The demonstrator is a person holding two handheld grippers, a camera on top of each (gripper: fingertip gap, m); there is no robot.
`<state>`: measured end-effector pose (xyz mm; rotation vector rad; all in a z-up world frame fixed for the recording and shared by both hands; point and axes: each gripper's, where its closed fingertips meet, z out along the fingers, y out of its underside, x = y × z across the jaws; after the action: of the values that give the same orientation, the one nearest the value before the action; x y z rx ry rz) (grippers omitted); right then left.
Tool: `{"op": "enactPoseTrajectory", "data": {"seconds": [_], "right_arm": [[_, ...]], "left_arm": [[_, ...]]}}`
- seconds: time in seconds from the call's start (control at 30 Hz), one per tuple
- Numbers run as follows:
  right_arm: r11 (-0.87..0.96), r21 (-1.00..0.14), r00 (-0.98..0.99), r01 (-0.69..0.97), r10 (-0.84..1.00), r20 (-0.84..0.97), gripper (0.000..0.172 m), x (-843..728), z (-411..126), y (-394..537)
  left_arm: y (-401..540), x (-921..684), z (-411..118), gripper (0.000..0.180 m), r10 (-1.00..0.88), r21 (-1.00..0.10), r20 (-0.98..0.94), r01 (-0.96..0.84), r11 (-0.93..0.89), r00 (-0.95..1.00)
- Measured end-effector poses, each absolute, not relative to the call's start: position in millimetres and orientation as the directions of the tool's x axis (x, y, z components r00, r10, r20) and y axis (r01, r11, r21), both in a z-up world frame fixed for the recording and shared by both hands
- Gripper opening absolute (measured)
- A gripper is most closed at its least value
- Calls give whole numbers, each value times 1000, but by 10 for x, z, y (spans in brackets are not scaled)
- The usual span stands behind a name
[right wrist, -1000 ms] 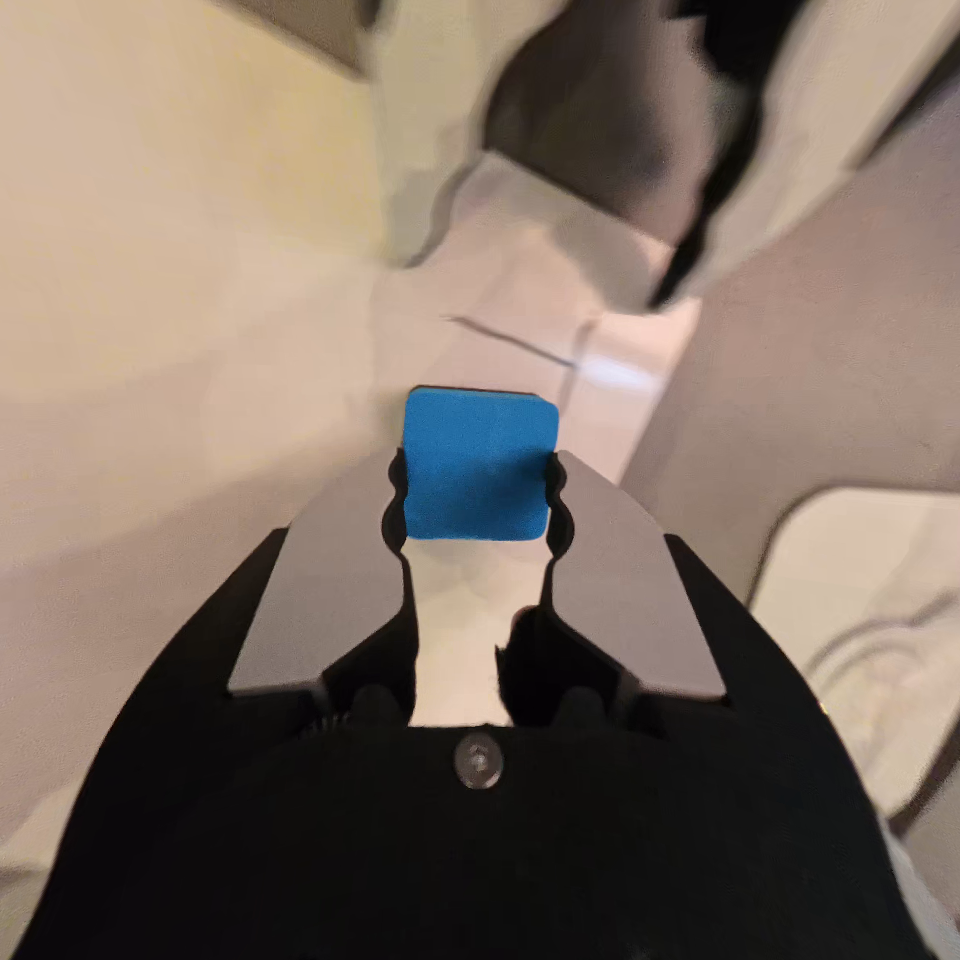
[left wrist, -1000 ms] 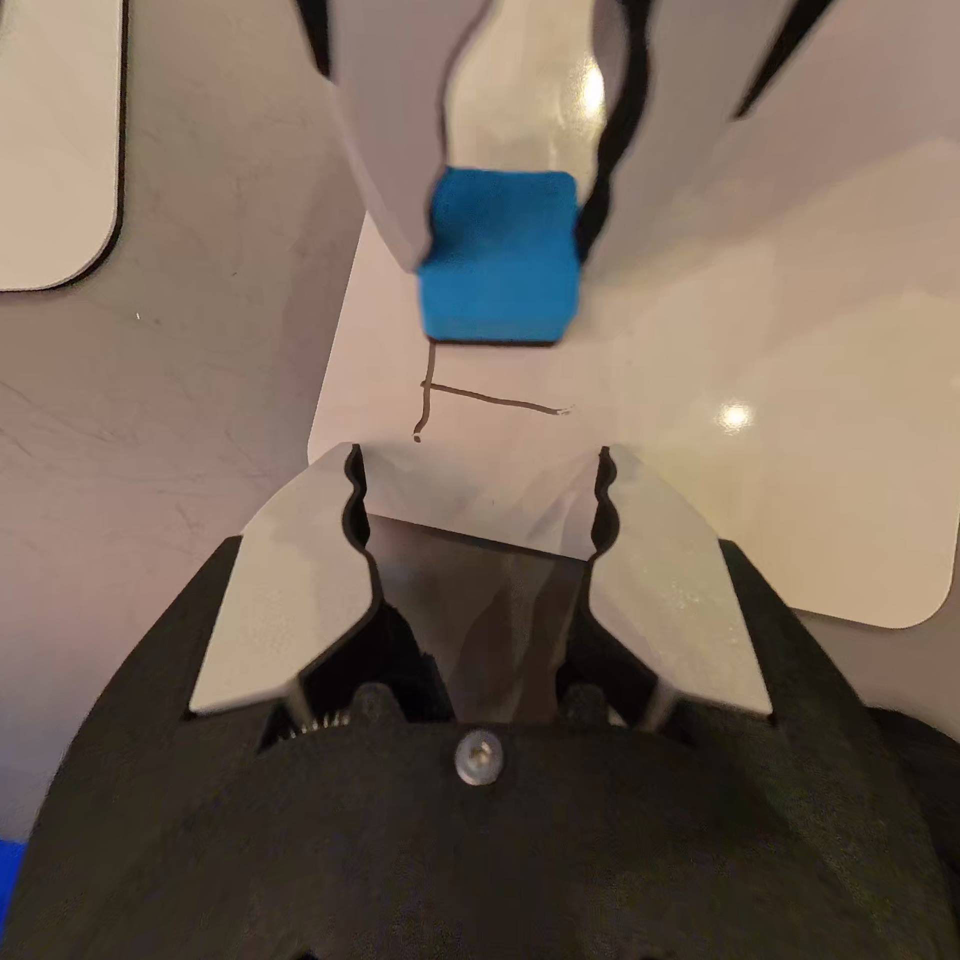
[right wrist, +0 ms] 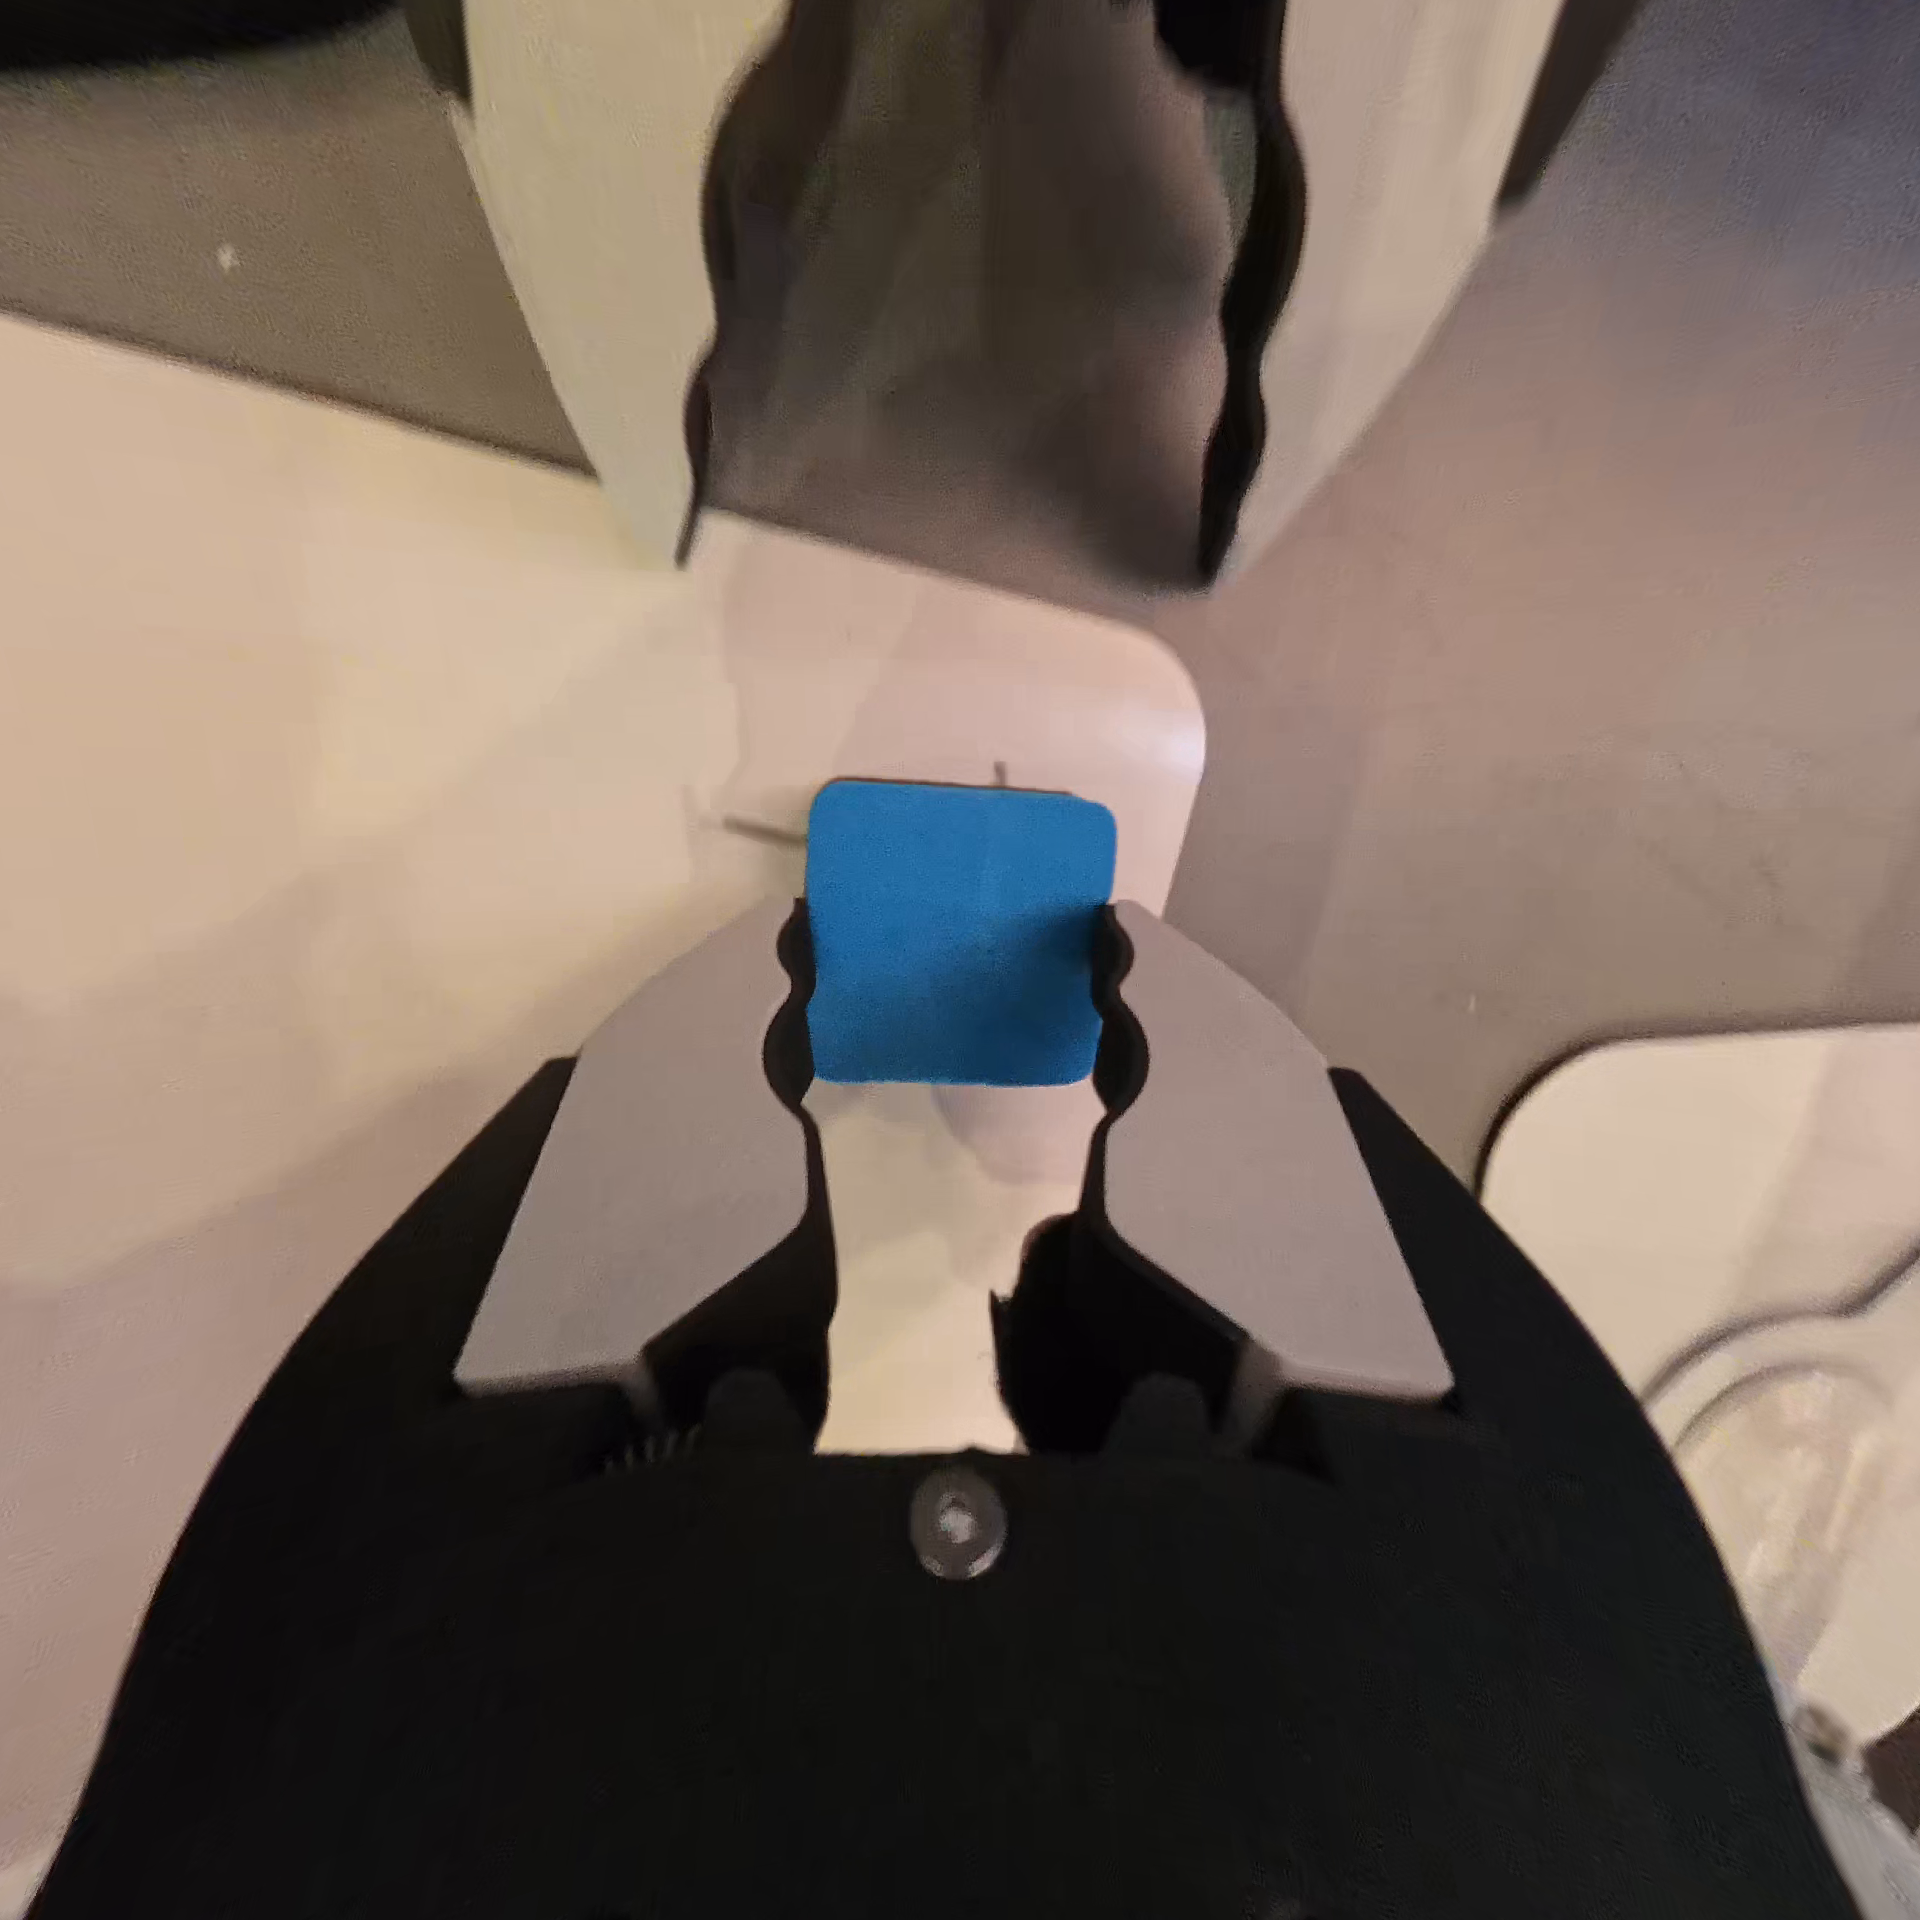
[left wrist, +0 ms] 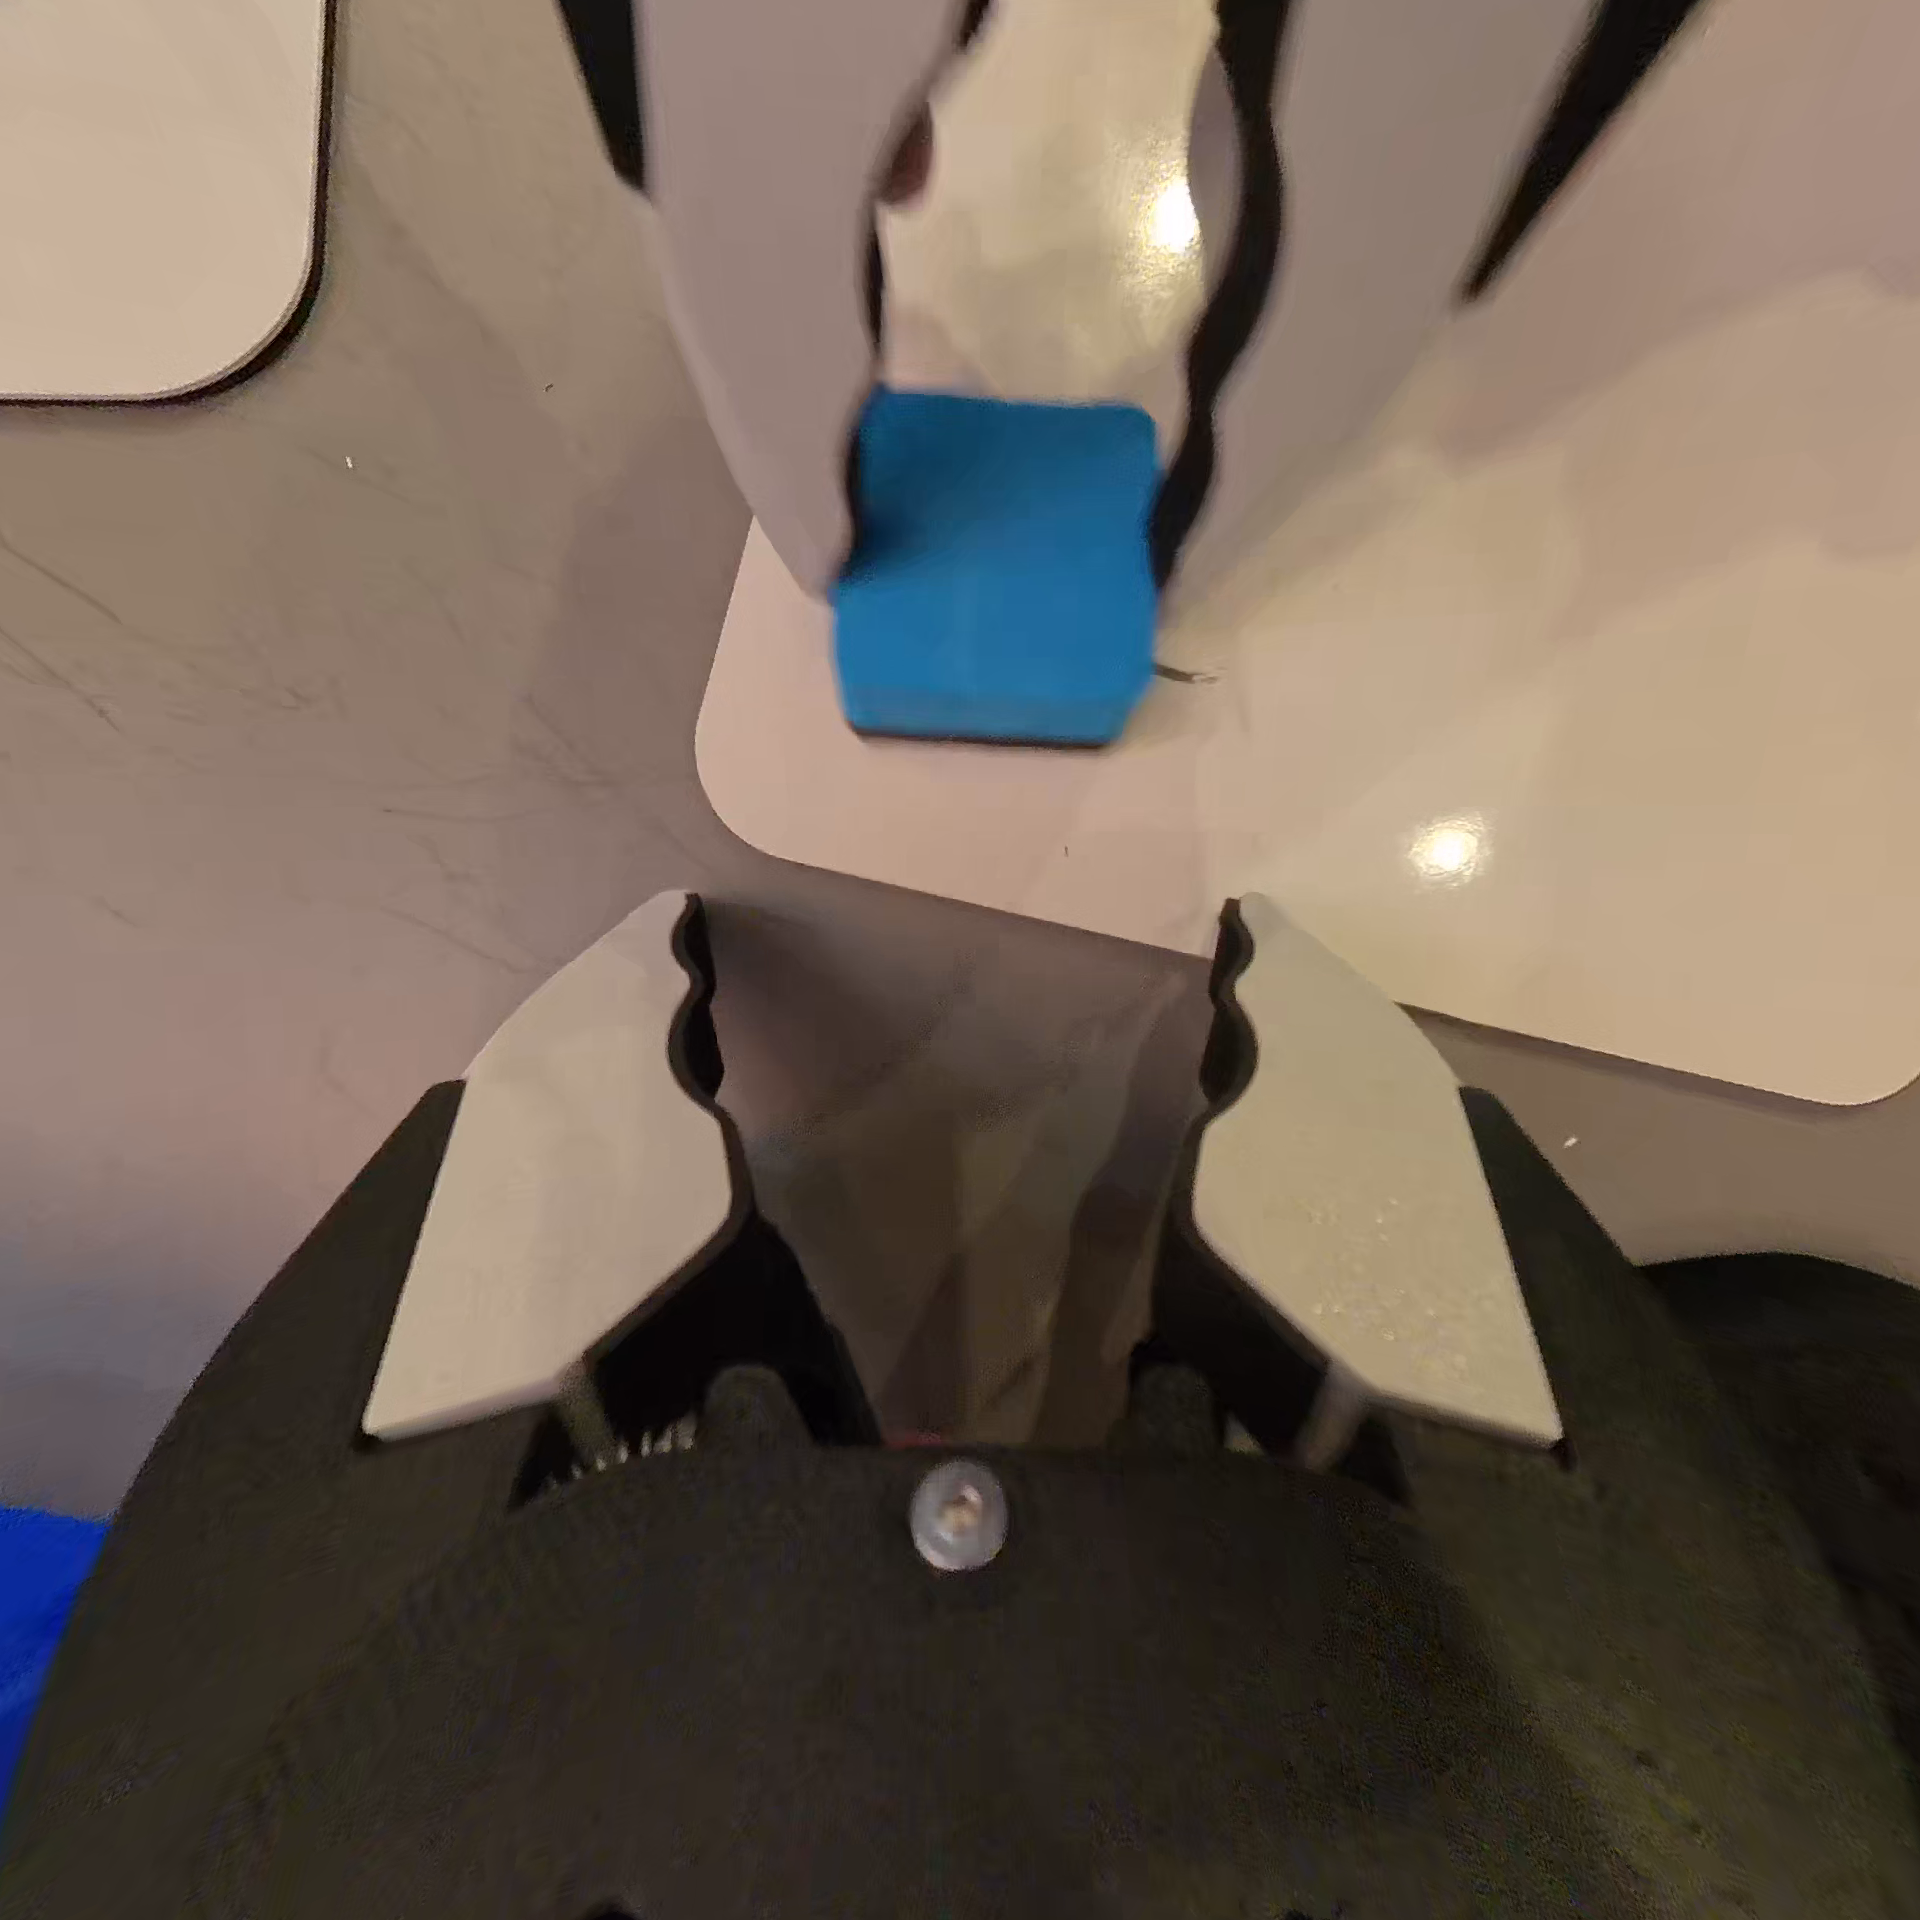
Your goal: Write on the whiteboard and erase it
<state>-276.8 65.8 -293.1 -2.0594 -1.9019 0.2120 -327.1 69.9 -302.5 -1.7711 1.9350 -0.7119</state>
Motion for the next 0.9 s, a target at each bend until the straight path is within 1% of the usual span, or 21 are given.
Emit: {"op": "enactPoseTrajectory", "data": {"seconds": [0.07,0.1,0.13,0.17,0.2,0.27,0.3,0.33,0.37,0.4,0.47,0.5,0.53,0.6,0.67,0.73,0.77,0.8,0.83,0.9], "right_arm": [[19,-353,17,935,995,98,53,-2898,-2931,492],[44,-333,-19,942,997,78,53,-2849,-2930,415],[29,-315,-10,948,998,62,53,-2770,-2927,429],[-14,-312,42,950,996,84,53,-2741,-2929,553],[-29,-328,68,944,992,106,53,-2799,-2932,627],[44,-350,-7,936,994,106,53,-2946,-2932,483],[63,-333,-38,941,996,81,53,-2894,-2931,403],[51,-305,-30,951,997,75,53,-2791,-2929,436],[6,-294,24,956,995,98,53,-2739,-2933,575],[-19,-314,55,949,993,107,53,-2795,-2933,651],[52,-349,-15,936,994,105,53,-2971,-2933,523],[102,-335,-78,937,993,85,53,-2942,-2932,395],[108,-319,-89,942,993,73,53,-2860,-2931,383],[-1,-319,33,948,995,96,53,-2827,-2935,627],[84,-315,-49,945,992,117,53,-2955,-2934,527],[135,-293,-120,947,990,70,53,-2862,-2933,311],[110,-264,-98,958,993,60,53,-2711,-2931,343],[50,-244,-26,968,994,103,53,-2622,-2936,521],[8,-269,24,963,993,117,53,-2680,-2936,612],[113,-315,-79,942,990,118,53,-2900,-2935,403]], "left_arm": [[694,-3263,-3027,93,-994,-630,33,-775,58,-102],[694,-3262,-3028,93,-994,-631,32,-773,60,-104],[693,-3258,-3028,93,-994,-632,31,-773,61,-104],[691,-3253,-3029,94,-994,-632,31,-773,60,-103],[686,-3245,-3031,96,-994,-631,32,-773,60,-103],[678,-3240,-3033,97,-994,-634,32,-771,60,-104],[677,-3241,-3033,97,-994,-636,32,-769,60,-105],[676,-3240,-3033,97,-994,-636,31,-769,61,-105],[677,-3240,-3034,98,-994,-635,31,-770,62,-106],[676,-3238,-3034,98,-994,-634,32,-771,62,-106],[675,-3237,-3035,98,-994,-639,33,-766,61,-106],[674,-3237,-3035,98,-994,-642,34,-764,61,-107],[674,-3236,-3035,98,-994,-642,33,-764,62,-108],[673,-3232,-3035,99,-994,-639,32,-767,63,-109],[672,-3232,-3037,99,-993,-643,34,-764,62,-109],[670,-3232,-3037,99,-993,-645,35,-762,61,-108],[670,-3231,-3037,99,-994,-643,34,-763,61,-108],[670,-3229,-3037,99,-994,-640,32,-766,62,-108],[669,-3226,-3037,100,-994,-637,31,-768,63,-108],[667,-3221,-3038,100,-994,-642,32,-764,61,-106]]}}
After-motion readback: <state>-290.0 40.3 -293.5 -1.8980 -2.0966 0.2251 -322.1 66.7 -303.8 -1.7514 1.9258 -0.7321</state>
